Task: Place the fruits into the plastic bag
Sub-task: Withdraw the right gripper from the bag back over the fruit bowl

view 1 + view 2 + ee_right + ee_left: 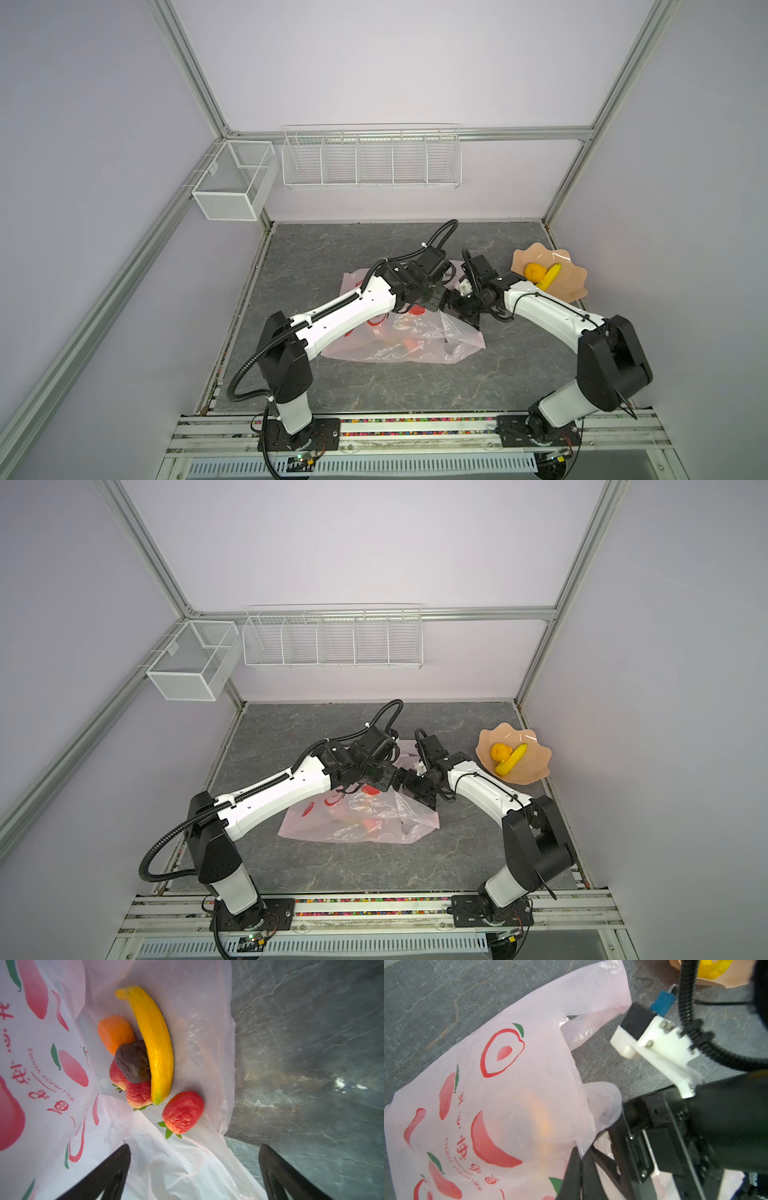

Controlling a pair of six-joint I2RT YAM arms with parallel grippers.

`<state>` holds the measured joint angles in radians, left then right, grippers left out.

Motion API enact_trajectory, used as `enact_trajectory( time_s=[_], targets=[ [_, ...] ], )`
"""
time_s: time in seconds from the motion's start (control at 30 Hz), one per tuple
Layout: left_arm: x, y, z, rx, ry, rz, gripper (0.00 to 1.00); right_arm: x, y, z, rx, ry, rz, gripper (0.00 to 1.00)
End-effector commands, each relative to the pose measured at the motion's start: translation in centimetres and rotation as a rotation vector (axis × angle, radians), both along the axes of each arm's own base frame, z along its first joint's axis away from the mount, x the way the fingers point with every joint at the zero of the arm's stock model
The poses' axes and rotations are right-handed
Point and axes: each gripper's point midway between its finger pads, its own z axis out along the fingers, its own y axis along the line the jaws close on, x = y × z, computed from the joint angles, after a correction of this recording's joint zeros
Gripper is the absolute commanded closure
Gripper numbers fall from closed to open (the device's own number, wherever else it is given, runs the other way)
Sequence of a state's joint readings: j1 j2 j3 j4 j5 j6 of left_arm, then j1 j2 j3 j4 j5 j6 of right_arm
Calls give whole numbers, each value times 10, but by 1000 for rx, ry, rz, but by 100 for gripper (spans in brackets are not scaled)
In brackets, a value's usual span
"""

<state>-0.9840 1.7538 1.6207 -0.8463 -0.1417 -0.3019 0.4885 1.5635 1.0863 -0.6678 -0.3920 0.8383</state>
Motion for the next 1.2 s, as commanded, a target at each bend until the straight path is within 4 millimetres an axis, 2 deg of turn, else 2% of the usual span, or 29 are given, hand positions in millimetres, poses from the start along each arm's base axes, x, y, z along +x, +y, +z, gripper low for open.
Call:
enact_trajectory(
  time_s=[0.0, 0.13, 0.37, 0.57, 0.7, 0.77, 1.0, 1.17],
  targets=[
    [-1, 9, 9, 1, -16, 14, 100, -7, -25, -2, -136, -14, 24, 2],
    [-3, 10, 8, 5, -13, 13, 100, -2, -49, 3, -247, -60, -3, 2],
    [-6, 11, 7, -3, -6, 7, 100, 13, -97, 31, -404, -162, -68, 4],
    [-7, 11, 8, -6, -5, 6, 100, 19, -156, 65, -547, -227, -122, 6],
    [-8, 9, 7, -14, -1, 7, 100, 24, -204, 77, -590, -227, -212, 5],
    [-9, 9, 6, -18, 2, 8, 100, 28, -221, 82, -598, -227, -249, 4],
    [-10, 9, 1, -23, 7, 6, 100, 47, -267, 85, -572, -201, -387, 3],
    [-10, 9, 0, -19, 4, 1, 100, 67, -293, 73, -508, -162, -466, 1]
  ],
)
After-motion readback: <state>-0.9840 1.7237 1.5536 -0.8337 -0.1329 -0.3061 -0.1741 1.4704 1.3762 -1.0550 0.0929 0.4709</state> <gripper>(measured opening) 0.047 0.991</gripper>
